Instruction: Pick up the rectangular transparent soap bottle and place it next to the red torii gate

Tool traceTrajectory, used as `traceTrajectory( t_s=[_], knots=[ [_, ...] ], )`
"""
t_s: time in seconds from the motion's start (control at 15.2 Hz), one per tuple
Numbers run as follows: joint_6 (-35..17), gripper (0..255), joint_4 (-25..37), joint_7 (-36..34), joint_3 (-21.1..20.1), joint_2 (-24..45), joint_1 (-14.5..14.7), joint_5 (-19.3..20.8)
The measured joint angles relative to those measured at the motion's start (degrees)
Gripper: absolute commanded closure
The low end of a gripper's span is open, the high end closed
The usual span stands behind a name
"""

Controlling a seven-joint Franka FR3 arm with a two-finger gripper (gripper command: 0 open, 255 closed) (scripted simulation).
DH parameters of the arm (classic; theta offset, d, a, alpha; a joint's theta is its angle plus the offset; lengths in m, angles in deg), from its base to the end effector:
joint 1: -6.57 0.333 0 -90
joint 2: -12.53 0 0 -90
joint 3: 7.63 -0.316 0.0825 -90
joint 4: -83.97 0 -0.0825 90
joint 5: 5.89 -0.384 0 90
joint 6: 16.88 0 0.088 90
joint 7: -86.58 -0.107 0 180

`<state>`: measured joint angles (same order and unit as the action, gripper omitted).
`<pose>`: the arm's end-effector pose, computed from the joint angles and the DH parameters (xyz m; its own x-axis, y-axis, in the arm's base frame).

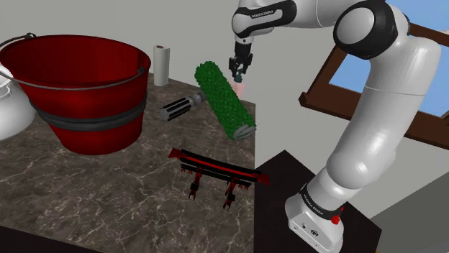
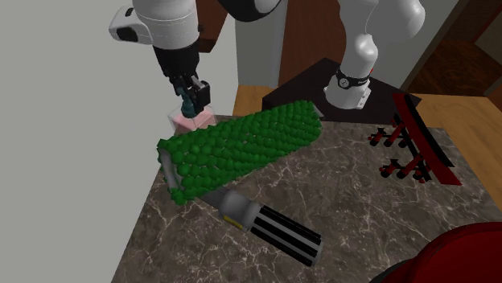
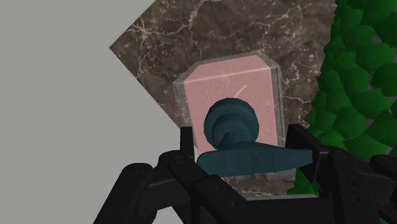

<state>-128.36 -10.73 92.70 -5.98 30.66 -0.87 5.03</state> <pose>0.6387 -0.1133 0.4270 0.9986 0.0171 -0.0495 0.0257 -0.9835 0.1791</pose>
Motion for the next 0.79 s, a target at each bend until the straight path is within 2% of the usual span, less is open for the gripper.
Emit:
traceTrajectory(
  t_s=[0.79],
  knots=[
    [8.56,255,7.29,1.48,-0.07,-1.37,0.12,-0.44]
  ],
)
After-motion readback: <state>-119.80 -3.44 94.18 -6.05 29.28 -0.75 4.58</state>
